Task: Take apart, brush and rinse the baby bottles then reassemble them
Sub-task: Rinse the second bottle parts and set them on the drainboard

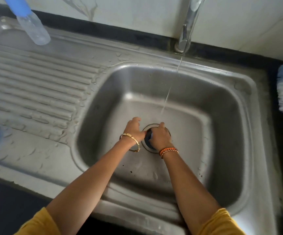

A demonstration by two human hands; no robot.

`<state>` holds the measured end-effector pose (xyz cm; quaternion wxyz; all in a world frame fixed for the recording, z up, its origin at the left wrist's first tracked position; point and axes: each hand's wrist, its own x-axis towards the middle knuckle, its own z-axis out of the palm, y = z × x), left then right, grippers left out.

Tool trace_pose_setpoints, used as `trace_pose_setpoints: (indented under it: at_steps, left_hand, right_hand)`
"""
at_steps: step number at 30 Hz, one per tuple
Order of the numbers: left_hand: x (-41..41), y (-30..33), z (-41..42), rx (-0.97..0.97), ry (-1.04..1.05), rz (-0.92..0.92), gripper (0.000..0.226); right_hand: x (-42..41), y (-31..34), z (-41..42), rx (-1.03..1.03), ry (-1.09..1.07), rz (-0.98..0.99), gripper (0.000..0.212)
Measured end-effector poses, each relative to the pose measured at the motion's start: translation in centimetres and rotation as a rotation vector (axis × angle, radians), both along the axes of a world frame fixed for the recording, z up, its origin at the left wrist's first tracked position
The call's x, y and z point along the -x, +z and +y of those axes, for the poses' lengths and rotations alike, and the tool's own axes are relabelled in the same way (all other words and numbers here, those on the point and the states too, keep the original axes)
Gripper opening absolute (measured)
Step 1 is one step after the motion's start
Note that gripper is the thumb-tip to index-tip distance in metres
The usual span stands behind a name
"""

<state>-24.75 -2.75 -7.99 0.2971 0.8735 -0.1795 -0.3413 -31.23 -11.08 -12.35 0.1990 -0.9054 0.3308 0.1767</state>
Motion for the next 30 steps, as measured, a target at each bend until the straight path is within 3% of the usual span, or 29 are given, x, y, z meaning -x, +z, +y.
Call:
trace_pose_setpoints:
  at_steps: [5,8,11,13,16,22,27,30]
  left_hand:
    - [-0.6,-0.6,0.1,0.055,0.054,-0.068,0.056]
    - [-0.4,0.0,-0.8,0.231,0.272,0.124,0.045]
    - [-1.1,2.0,-2.9,0.502,0.526,0.564,0.015]
    - [-1.6,3.0,-4.7,0.620,0.535,0.618,0.004]
    - [-1.8,4.4,-7.3,0.784,0.405,0.572,0.023]
    - [-1.4,5.8,-10.3,0.888,0.389,0.517,0.014]
    - [-1.5,7.0,-10.9,0.997,0.398,0.723,0.029]
    - [-1.4,7.0,-10.7,1.100,0.347,0.746,0.030]
  right_hand:
    - [0.2,0.7,-0.6,-0.033,-0.101,-0.131,0.034]
    - [-0.8,2.3,-1.9,-0.206,-0.485,-0.558,0.034]
    - [-2.5,5.6,-3.8,-0.688,-1.009,-0.972,0.031]
    - [-2.7,7.3,-4.8,-1.058,-1.138,-1.074,0.028]
    - [-2.3,8.7,-5.2,-1.314,-1.149,-1.133,0.022]
    - [-1.0,10.5,-5.0,-1.089,-0.825,-1.261,0.027]
    - [-1.3,10.6,-4.9,-0.513,-0.667,-1.260,0.046]
    - [-1.2,10.6,-4.8,-0.303,-0.523,-1.242,0.066]
